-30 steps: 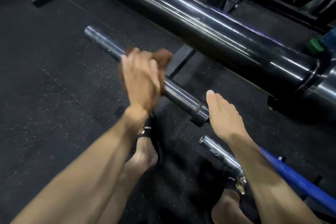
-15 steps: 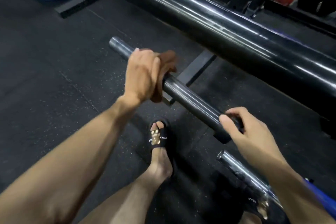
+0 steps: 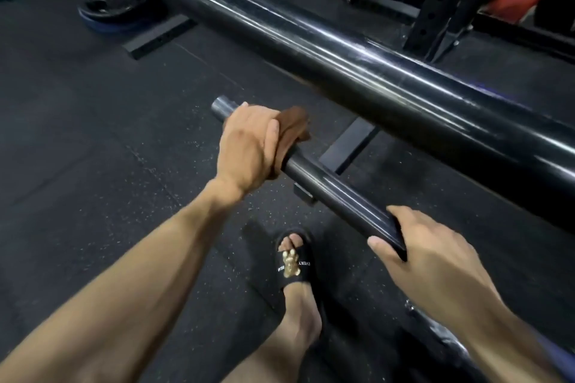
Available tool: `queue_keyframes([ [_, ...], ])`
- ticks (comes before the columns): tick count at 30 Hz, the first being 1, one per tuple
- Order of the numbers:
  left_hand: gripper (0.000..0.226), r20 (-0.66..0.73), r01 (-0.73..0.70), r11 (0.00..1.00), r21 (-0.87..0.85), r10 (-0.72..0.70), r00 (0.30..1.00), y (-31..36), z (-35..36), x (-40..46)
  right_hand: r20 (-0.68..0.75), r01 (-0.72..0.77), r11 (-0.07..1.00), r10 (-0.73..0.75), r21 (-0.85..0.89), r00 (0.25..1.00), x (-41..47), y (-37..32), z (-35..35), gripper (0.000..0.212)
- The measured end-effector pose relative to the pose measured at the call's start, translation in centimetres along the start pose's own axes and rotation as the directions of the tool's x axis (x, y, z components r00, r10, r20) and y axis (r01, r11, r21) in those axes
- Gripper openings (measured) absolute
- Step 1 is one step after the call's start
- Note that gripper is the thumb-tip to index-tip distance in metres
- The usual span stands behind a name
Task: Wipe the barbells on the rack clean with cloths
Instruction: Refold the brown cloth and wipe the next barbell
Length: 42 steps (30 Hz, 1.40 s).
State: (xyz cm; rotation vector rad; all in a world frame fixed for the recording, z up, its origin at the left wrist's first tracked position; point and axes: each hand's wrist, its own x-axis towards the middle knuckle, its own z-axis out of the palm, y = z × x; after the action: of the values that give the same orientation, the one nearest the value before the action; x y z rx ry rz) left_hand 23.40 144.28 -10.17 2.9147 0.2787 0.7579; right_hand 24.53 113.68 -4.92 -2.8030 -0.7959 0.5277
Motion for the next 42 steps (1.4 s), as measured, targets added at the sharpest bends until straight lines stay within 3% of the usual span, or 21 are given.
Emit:
queue_keyframes([
  [2,0.016,-0.146,0.109,0.986,-0.125,-0.127,0.981,2.8,0.4,-0.7,-0.038,-0.002,1.000,0.002,0.003,0.999,0.3,-0.2,0.4,0.054],
  [4,0.006,-0.168,-0.086,0.973,-0.214,0.050,0.984,7.0,1.1,-1.9,-0.070,-0.002,1.000,0.002,-0.007,0.998,0.6,-0.3,0.6,0.049],
  [6,0.026,-0.036,-0.252,0.934,-0.254,0.251,0.967,9.1,0.9,-3.4,-0.106,0.009,0.999,-0.012,-0.033,0.994,0.8,-0.4,0.8,0.047],
  [9,0.051,0.033,-0.294,0.934,-0.201,0.306,0.951,6.1,-0.5,-1.9,-0.142,0.007,1.000,-0.009,-0.015,0.990,0.9,-0.5,0.8,0.048],
  [10,0.053,0.058,-0.262,0.954,-0.145,0.272,0.960,4.7,-0.9,-0.9,-0.147,0.009,1.000,-0.008,0.000,0.989,0.8,-0.5,0.8,0.048],
  [12,0.037,0.115,-0.123,0.992,-0.027,0.125,0.985,0.8,-1.2,1.0,-0.150,0.024,1.000,-0.022,0.014,0.988,0.7,-0.6,0.9,0.048],
  [13,0.028,0.066,-0.032,0.999,-0.039,0.034,0.997,-0.7,-1.5,1.5,-0.162,0.038,0.999,-0.036,0.007,0.986,0.7,-0.6,1.0,0.049],
  [15,0.033,-0.075,0.151,0.979,-0.138,-0.162,0.984,-1.9,-1.5,1.4,-0.192,0.068,0.997,-0.075,-0.039,0.979,0.9,-0.5,1.3,0.051],
  [17,0.042,-0.188,0.186,0.974,-0.129,-0.209,0.960,1.1,-0.7,0.6,-0.231,0.083,0.992,-0.103,-0.095,0.968,0.8,-0.5,1.8,0.057],
  [20,0.039,-0.043,-0.088,0.977,-0.195,0.081,0.996,6.6,0.2,-2.6,-0.302,0.096,0.981,-0.143,-0.166,0.942,0.6,-1.0,2.4,0.058],
  [22,0.041,0.056,-0.275,0.939,-0.206,0.292,0.955,5.4,-0.5,-2.4,-0.355,0.077,0.981,-0.137,-0.178,0.925,0.5,-1.2,2.7,0.058],
  [23,0.038,0.090,-0.303,0.940,-0.154,0.318,0.944,3.4,-0.5,-1.7,-0.365,0.063,0.982,-0.124,-0.176,0.923,0.5,-1.3,2.8,0.059],
  [24,0.032,0.115,-0.288,0.954,-0.084,0.296,0.948,1.0,-0.3,-0.6,-0.368,0.044,0.982,-0.110,-0.184,0.923,0.5,-1.4,3.0,0.061],
  [26,0.031,0.108,-0.095,0.995,0.042,0.090,0.990,-3.8,-1.0,2.0,-0.375,0.018,0.973,-0.106,-0.231,0.921,0.4,-1.4,3.4,0.063],
  [28,0.043,0.060,0.139,0.990,-0.033,-0.137,0.989,-5.5,-1.5,3.0,-0.390,0.006,0.962,-0.116,-0.272,0.913,0.6,-1.0,4.0,0.064],
  [29,0.044,0.044,0.166,0.986,-0.023,-0.165,0.985,-4.5,-1.4,2.9,-0.403,0.016,0.960,-0.132,-0.278,0.906,0.7,-0.9,4.2,0.060],
  [31,0.035,0.042,0.108,0.994,-0.007,-0.108,0.993,-0.3,-0.9,1.4,-0.442,0.040,0.975,-0.135,-0.217,0.887,1.0,-1.0,4.4,0.055],
  [34,0.037,0.070,-0.103,0.973,-0.205,0.119,0.990,5.3,-0.1,-2.7,-0.464,0.046,0.991,-0.101,-0.128,0.880,1.4,-1.8,4.3,0.043],
  [37,0.044,0.093,-0.242,0.947,-0.210,0.266,0.959,3.8,0.3,-2.4,-0.461,0.049,0.992,-0.096,-0.114,0.882,1.4,-1.9,4.1,0.044],
  [40,0.037,0.021,-0.032,0.982,-0.188,0.037,0.999,-0.7,0.5,0.5,-0.432,0.053,0.996,-0.079,-0.073,0.899,1.5,-1.8,3.8,0.046],
  [42,0.041,-0.007,0.159,0.982,-0.103,-0.161,0.987,-4.4,0.2,2.3,-0.402,0.068,0.994,-0.096,-0.083,0.911,1.7,-1.9,3.5,0.051],
])
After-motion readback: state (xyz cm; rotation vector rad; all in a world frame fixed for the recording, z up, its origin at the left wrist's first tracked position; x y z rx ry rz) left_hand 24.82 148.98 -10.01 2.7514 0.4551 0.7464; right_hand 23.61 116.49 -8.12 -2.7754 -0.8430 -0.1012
